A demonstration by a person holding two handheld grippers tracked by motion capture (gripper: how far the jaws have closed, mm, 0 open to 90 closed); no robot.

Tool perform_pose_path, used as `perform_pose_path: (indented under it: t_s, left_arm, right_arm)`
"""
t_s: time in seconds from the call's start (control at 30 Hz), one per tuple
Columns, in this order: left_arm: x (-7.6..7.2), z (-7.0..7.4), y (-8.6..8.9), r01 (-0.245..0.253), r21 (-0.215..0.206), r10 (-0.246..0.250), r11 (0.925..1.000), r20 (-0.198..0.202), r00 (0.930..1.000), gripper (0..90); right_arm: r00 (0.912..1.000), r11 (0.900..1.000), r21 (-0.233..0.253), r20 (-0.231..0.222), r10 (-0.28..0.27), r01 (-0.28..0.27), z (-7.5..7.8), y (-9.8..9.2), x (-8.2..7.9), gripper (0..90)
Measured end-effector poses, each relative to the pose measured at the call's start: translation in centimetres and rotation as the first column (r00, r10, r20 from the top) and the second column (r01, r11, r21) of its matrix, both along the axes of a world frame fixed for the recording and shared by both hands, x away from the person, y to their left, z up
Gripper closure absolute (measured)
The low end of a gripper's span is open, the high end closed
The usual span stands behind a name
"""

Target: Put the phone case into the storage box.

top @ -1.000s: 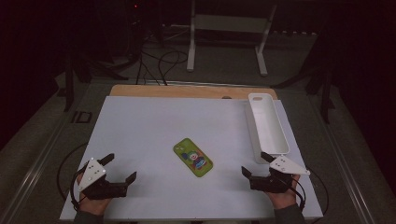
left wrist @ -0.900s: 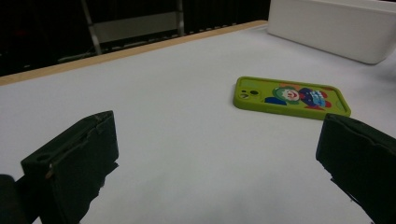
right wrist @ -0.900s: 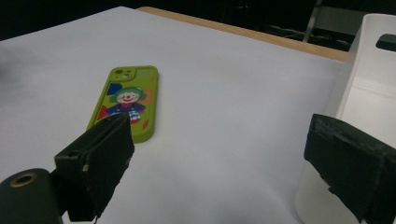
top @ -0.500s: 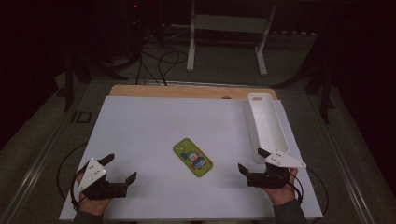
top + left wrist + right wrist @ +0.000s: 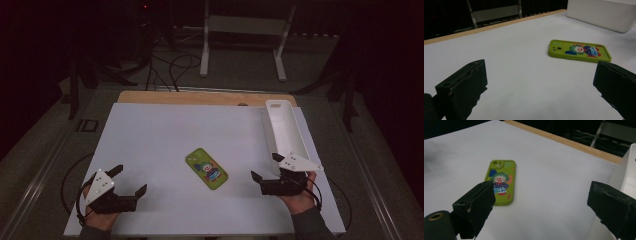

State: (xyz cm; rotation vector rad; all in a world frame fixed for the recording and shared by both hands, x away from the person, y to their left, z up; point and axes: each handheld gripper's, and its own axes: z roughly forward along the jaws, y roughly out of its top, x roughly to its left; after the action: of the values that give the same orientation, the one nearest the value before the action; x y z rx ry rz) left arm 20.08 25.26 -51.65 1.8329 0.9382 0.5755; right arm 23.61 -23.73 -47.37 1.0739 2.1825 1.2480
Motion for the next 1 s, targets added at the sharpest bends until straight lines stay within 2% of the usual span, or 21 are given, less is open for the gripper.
perform_pose_path:
  t_s: [0.47, 0.7, 1.0]
  left_arm:
    - [0.0, -0.1, 0.0, 0.0, 0.003, 0.0, 1.0, -0.002, 1.0, 0.0]
    - [0.1, -0.1, 0.0, -0.001, 0.003, 0.001, 1.0, -0.004, 1.0, 0.0]
    - [0.1, -0.1, 0.0, -0.002, 0.0, 0.002, 1.0, -0.008, 1.0, 0.0]
  right_arm:
    - [0.9989, 0.998, -0.049, -0.039, 0.026, -0.028, 1.7, 1.8, 1.4, 7.3]
    - [0.9981, 0.998, -0.052, -0.045, 0.043, -0.045, 2.8, 2.6, 2.2, 7.3]
    - [0.9975, 0.995, -0.08, -0.053, 0.048, -0.052, 3.7, 3.7, 3.1, 7.3]
